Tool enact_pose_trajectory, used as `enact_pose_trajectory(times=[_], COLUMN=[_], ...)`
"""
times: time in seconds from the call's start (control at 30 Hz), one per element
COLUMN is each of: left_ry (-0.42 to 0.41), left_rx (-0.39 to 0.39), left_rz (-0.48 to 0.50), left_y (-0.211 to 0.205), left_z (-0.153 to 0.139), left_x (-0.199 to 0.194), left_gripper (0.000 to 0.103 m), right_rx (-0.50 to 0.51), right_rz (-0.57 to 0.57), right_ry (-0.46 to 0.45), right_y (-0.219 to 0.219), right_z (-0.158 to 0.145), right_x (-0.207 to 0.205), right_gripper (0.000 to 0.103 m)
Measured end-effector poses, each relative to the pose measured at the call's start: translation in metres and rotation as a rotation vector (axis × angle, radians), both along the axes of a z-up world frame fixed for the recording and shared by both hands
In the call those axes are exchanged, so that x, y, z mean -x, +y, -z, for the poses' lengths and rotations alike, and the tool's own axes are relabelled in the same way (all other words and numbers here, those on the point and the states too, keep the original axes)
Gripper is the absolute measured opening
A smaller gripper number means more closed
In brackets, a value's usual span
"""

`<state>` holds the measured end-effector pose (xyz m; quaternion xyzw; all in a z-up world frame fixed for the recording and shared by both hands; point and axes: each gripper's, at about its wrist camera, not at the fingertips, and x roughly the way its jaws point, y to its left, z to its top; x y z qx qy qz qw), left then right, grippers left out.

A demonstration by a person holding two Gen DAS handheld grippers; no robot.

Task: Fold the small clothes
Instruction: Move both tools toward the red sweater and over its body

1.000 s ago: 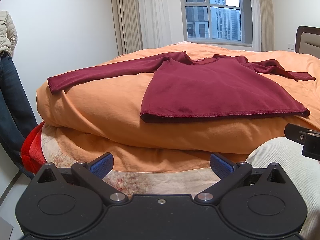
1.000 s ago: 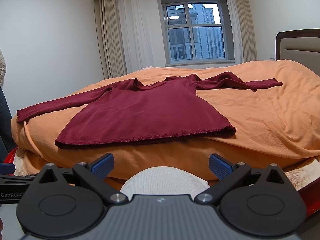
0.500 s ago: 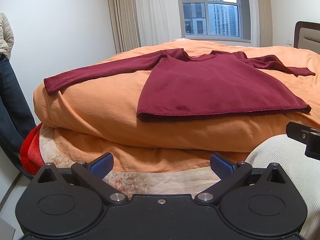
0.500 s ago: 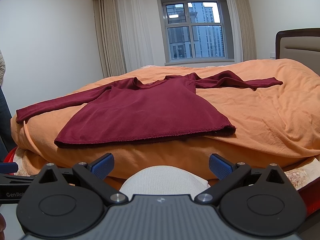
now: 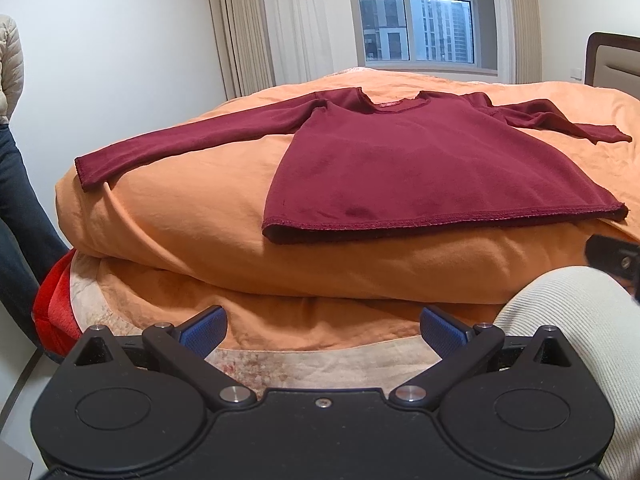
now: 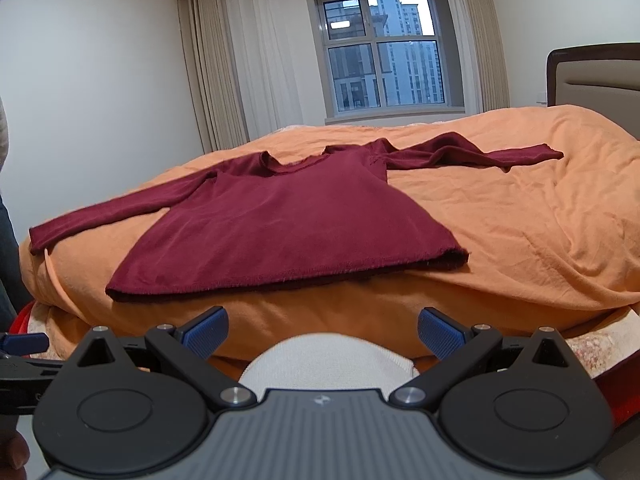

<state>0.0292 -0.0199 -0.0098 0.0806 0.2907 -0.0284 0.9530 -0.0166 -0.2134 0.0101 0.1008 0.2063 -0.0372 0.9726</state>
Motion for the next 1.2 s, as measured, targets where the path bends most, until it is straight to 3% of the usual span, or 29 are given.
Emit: enact_pose_trajectory(times=[0.2, 0.3, 0.43, 0.6, 0.7, 1.0, 1.2], left_ry=[0.040, 0.072, 0.109, 0.169, 0.190, 0.134, 0.088], left_rx=[0.028, 0.054, 0.126, 0.217, 0.202, 0.191, 0.224], left_rz=[0.004, 0.017, 0.047, 0.015, -0.012, -0.010, 0.046], left_y=[0.000, -0.002, -0.003, 0.001, 0.001, 0.005, 0.011], left_z=[-0.004, -0.005, -0.009, -0.010, -0.006, -0.022, -0.031], left_x=[-0.019, -0.028, -0.039, -0.050, -0.051, -0.032, -0.017], left_gripper=[0.102, 0.102, 0.102, 0.102, 0.102, 0.102, 0.102], right_rx=[0.040, 0.014, 0.000, 0.022, 0.003, -0.007, 0.112], right_rz=[0.038, 0.037, 0.071, 0.099, 0.111, 0.142, 0.175], right_ry=[0.023, 0.067, 0.112, 0.087, 0.076, 0.066, 0.036], right_y=[-0.020, -0.038, -0.059, -0.075, -0.084, -0.096, -0.085], right_z=[-0.010, -0.013, -0.018, -0.025, -0.026, -0.035, -0.068], right_x=[-0.016, -0.031, -0.046, -0.047, -0.044, -0.023, 0.009], right_gripper=[0.103, 0.103, 0.103, 0.103, 0.103, 0.103, 0.103])
